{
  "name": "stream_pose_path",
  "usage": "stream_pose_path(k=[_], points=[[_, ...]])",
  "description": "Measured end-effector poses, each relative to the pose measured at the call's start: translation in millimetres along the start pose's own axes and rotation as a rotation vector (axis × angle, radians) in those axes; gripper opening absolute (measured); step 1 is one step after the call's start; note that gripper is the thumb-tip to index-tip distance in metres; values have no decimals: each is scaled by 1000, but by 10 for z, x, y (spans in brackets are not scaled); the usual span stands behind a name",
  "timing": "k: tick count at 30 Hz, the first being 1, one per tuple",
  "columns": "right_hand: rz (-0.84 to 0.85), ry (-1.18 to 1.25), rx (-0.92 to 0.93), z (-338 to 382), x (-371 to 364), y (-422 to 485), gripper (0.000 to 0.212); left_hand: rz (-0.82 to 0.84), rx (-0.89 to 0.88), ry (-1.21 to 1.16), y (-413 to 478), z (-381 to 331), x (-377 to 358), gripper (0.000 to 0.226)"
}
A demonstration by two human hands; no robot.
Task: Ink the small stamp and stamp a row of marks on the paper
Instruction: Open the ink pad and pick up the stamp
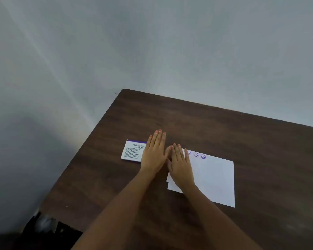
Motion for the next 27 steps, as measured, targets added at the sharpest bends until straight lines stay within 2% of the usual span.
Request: stream_pose_path(k=[4, 7, 9, 12, 16, 18, 21, 27], points=[[55, 178, 85, 190, 22, 101, 37, -43, -7, -106, 24, 196, 169, 46], [104, 192, 119, 333, -9, 216, 33, 49, -48, -173, 41, 449, 226, 39], [168, 176, 114, 385, -63, 318, 37, 147, -93, -189, 25, 697, 212, 41], [249, 199, 109, 422, -143, 434, 53, 260, -133, -164, -26, 1078, 169, 54], [323, 221, 103, 367, -232, 511, 81, 354, -119, -239, -68, 1481, 92, 94], [324, 231, 88, 334, -264, 531, 91, 409, -110, -279, -75, 1606, 22, 106], [308, 213, 95, 309, -303, 549, 93, 458, -92, -405, -45, 1708, -57, 109], [276, 253, 77, 272, -290, 569, 86, 377, -126, -494, -14, 1749, -109, 104]])
Point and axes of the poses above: each hand's wrist, its own y-axis towards the middle knuckle, its own x-axis out of the back of the hand, z = x × y, the point moved 6 cm from there along y, towards the middle knuckle, and after that the axes turned 8 degrees about z, right-handed, at the moved point
